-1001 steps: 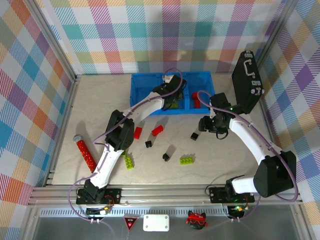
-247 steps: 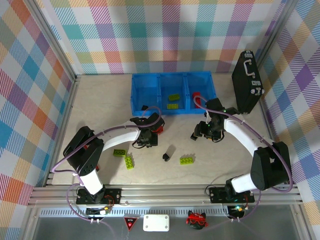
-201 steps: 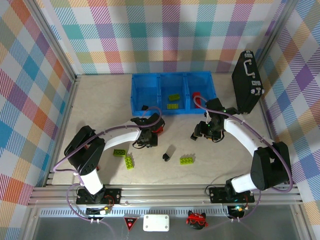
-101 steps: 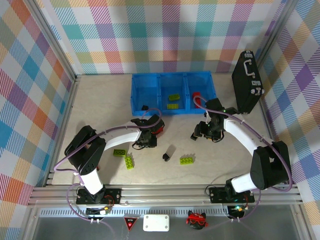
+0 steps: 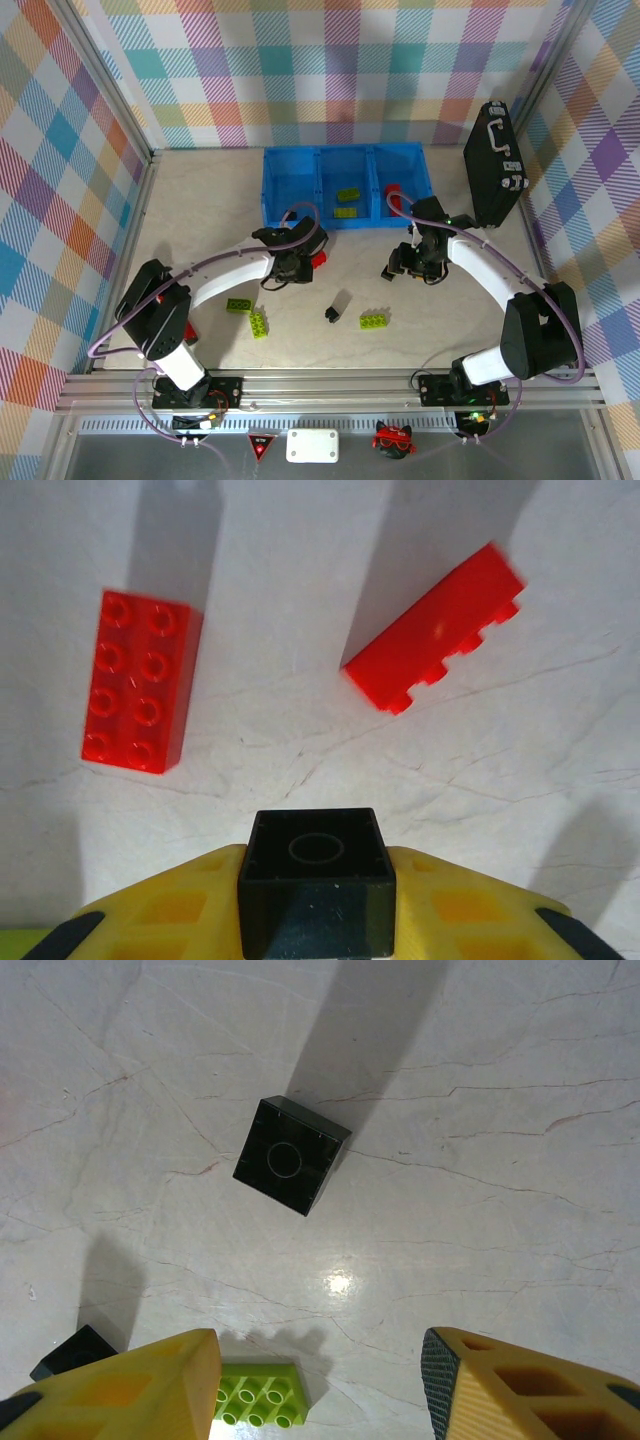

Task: Sort the legos into containers by color
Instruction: Pick up the lego from the center of the table, then place the lego in the container.

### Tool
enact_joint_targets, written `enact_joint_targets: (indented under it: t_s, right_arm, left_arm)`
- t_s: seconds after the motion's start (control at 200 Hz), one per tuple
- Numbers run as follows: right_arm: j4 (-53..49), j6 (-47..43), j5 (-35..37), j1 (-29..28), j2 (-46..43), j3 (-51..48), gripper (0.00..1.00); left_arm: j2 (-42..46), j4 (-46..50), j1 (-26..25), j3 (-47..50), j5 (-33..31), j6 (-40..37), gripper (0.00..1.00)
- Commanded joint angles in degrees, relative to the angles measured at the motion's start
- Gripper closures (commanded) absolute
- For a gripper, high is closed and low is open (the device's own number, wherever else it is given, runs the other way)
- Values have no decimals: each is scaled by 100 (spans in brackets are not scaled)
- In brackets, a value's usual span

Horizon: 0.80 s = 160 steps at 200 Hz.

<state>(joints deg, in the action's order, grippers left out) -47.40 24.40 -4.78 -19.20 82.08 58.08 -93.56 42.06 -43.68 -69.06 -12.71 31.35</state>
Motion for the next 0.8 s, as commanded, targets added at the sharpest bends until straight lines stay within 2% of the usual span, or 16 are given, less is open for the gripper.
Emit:
enact_joint_targets:
  t_s: [0.0, 0.335, 0.795]
  right_arm:
    - [-77, -100, 82, -28, -17, 98, 43]
    - [-207, -112, 208, -32, -181, 80, 43]
    - [-445, -71, 350, -31, -444, 91, 43]
  left_arm:
    - [237, 310, 225, -355, -179, -408, 67]
    - [-304, 314, 998, -1527, -20, -1152, 67]
    - [-2016, -89, 1737, -3178, 180, -1681, 68]
